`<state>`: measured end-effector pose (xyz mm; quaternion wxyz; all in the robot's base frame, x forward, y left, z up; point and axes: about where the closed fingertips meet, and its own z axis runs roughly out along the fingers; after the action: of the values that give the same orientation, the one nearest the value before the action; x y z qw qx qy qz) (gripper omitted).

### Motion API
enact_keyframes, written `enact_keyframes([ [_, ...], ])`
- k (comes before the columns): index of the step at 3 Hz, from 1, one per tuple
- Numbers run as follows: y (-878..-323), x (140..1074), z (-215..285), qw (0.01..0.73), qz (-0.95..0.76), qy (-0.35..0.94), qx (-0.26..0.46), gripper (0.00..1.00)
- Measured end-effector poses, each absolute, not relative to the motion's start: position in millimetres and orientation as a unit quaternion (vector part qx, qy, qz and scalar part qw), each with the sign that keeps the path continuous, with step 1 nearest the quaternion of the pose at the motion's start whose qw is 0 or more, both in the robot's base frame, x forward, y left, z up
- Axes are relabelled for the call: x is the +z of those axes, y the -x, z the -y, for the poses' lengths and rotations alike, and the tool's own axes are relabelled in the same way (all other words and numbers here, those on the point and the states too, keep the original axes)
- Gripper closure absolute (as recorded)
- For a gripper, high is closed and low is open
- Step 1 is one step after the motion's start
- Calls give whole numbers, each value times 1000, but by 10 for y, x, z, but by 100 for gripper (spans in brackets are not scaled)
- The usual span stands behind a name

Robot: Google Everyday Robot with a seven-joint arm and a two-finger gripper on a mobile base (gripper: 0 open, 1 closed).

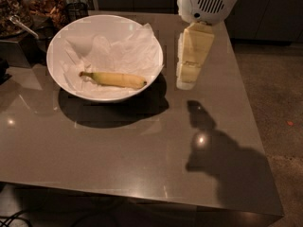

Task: Pick banana from white bowl

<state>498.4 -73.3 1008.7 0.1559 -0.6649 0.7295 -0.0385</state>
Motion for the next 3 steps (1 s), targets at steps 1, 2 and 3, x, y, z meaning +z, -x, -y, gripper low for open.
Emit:
enact_keyframes([
  [1,-5118,10069,432,149,-740,655,-34,0],
  [2,-5285,9956,58,134,-756,641,-23,0],
  [3,-5479,9842,-260,124,-768,628,-8,0],
])
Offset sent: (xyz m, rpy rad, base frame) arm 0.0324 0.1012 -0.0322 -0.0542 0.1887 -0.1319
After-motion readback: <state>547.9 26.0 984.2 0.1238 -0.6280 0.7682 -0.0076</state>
